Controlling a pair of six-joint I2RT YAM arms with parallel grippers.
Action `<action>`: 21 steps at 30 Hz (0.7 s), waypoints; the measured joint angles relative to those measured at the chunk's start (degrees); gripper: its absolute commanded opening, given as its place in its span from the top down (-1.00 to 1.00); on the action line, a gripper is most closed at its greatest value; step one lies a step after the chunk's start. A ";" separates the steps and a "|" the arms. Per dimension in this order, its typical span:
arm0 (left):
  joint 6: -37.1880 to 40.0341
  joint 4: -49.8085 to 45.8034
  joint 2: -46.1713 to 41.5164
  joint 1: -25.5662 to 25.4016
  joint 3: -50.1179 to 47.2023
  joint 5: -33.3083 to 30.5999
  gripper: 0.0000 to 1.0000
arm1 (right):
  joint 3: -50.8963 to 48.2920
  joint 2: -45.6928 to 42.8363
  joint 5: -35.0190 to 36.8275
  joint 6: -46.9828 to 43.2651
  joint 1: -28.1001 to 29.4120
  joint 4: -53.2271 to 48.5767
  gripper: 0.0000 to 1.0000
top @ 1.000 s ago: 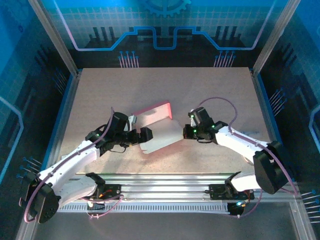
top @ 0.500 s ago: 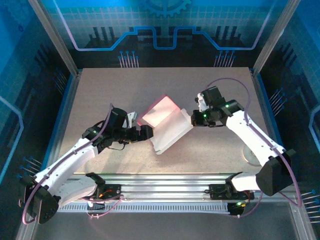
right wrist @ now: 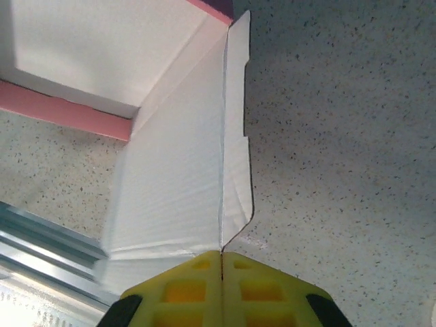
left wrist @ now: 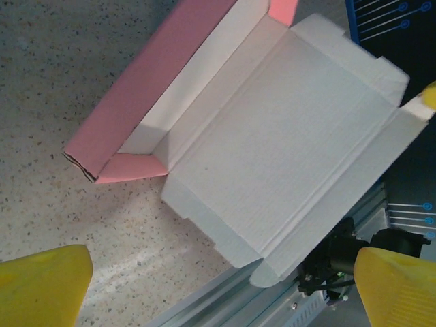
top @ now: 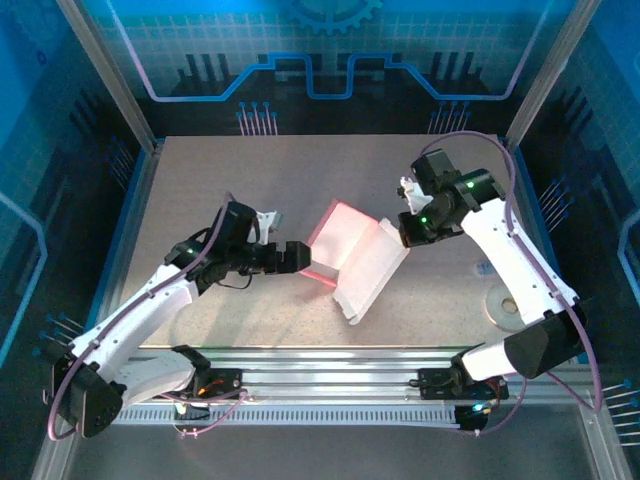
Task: Fold the paper box
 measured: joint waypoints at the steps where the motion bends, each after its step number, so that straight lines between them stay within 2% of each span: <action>1: 1.86 0.46 0.76 0.00 0.04 -0.20 -0.99 | 0.63 0.00 -0.11 -0.52 0.00 -0.68 1.00; 6: 11.39 1.49 6.14 1.16 3.45 -0.63 -0.99 | 1.25 0.42 -0.87 -3.32 0.00 -3.67 1.00; 10: 16.37 4.72 12.74 2.64 8.48 2.29 -0.99 | 1.25 1.70 -1.42 -4.72 0.00 -5.05 1.00; 16: 20.15 8.20 22.86 2.73 14.67 9.40 -0.98 | 1.25 2.10 -1.62 -5.60 0.00 -5.22 1.00; 21: 21.57 9.64 28.76 3.02 18.62 12.61 -0.95 | 1.25 2.10 -1.62 -6.32 -0.02 -5.22 1.00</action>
